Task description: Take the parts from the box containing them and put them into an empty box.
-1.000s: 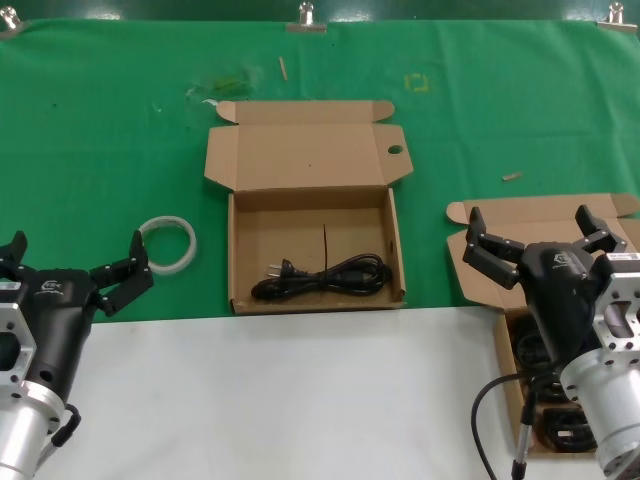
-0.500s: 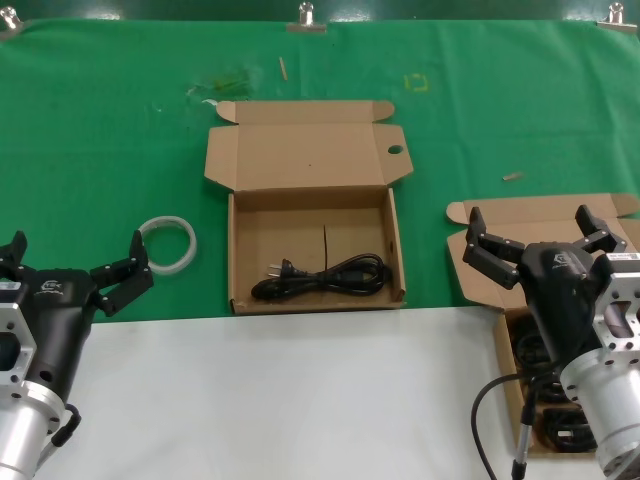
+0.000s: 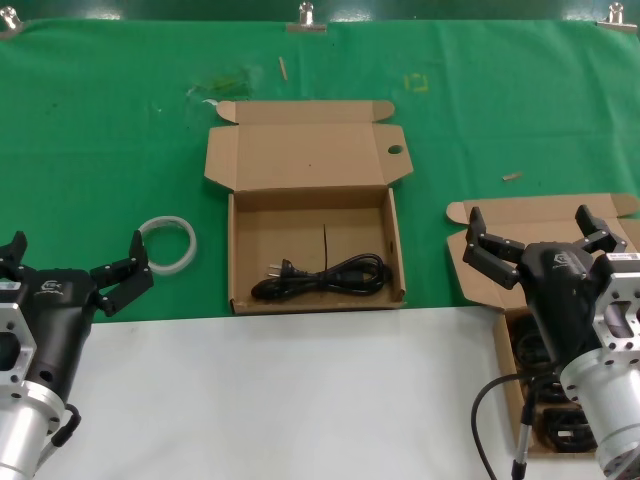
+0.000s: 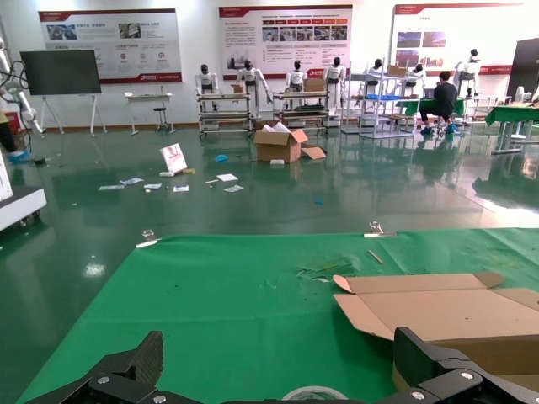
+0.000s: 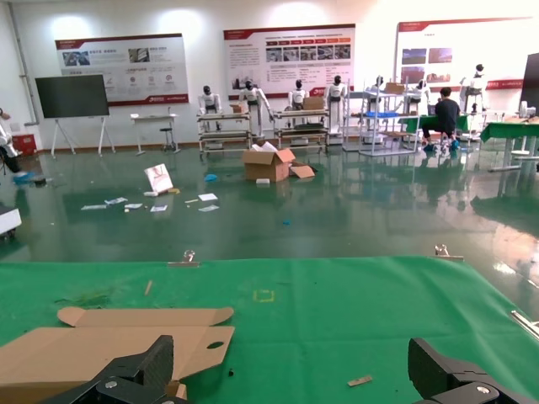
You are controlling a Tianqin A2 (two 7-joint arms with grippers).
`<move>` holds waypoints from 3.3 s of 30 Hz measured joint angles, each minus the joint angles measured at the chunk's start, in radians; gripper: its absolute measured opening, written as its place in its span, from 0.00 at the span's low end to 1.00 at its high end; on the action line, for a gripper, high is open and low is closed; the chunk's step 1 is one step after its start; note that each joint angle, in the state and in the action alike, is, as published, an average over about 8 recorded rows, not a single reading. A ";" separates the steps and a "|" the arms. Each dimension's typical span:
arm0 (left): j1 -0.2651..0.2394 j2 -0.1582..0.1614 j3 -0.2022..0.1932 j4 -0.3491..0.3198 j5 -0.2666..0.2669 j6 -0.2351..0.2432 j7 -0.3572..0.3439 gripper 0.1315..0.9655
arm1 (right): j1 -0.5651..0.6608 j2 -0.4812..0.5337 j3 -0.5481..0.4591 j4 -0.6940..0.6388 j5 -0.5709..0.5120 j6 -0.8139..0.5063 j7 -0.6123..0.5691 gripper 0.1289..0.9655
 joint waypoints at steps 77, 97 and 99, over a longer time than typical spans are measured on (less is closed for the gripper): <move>0.000 0.000 0.000 0.000 0.000 0.000 0.000 1.00 | 0.000 0.000 0.000 0.000 0.000 0.000 0.000 1.00; 0.000 0.000 0.000 0.000 0.000 0.000 0.000 1.00 | 0.000 0.000 0.000 0.000 0.000 0.000 0.000 1.00; 0.000 0.000 0.000 0.000 0.000 0.000 0.000 1.00 | 0.000 0.000 0.000 0.000 0.000 0.000 0.000 1.00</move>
